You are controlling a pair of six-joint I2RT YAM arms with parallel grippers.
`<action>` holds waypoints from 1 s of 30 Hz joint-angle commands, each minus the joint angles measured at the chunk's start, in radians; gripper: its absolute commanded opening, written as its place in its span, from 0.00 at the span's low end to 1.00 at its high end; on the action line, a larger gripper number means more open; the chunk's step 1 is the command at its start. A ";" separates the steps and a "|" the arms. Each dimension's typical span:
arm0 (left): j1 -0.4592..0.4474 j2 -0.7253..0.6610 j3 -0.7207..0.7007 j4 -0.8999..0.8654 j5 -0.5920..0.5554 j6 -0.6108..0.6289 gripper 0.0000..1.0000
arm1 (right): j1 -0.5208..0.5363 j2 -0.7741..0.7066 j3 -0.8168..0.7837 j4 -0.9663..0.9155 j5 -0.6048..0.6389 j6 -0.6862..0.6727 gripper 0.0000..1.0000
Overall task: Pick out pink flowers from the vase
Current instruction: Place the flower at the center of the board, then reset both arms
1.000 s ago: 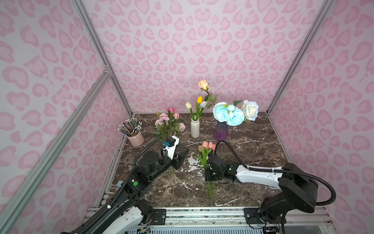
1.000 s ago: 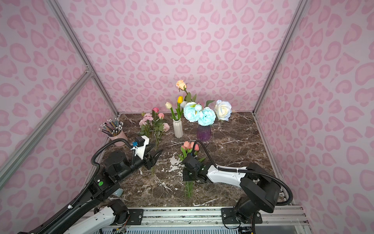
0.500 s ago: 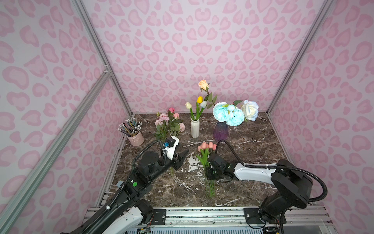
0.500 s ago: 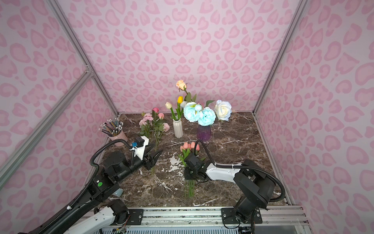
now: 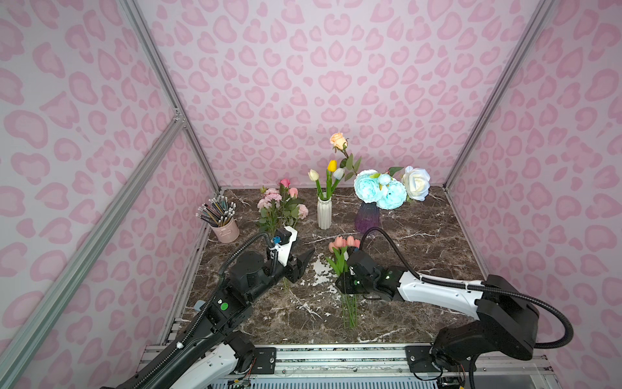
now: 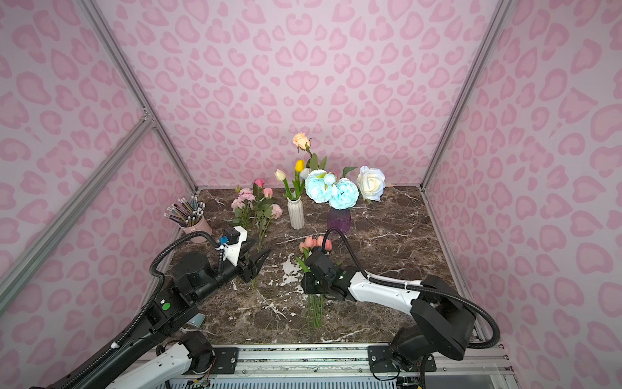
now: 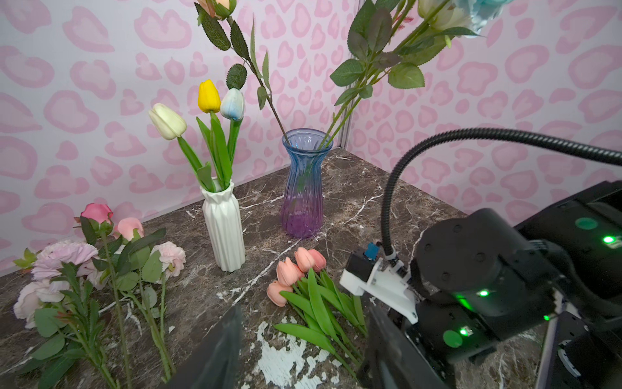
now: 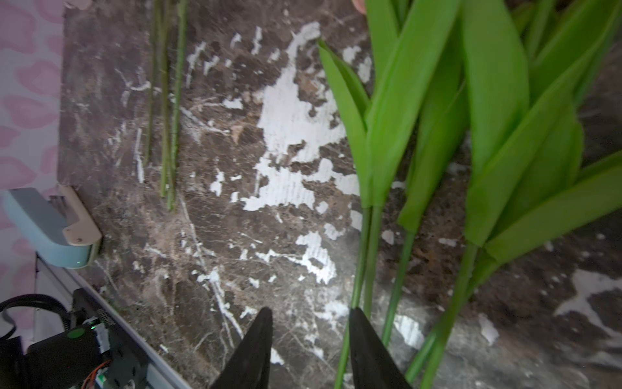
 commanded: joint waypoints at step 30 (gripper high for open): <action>0.436 0.336 -0.167 0.360 -0.169 0.104 0.98 | -0.315 -0.961 -0.640 0.768 0.495 -1.020 0.98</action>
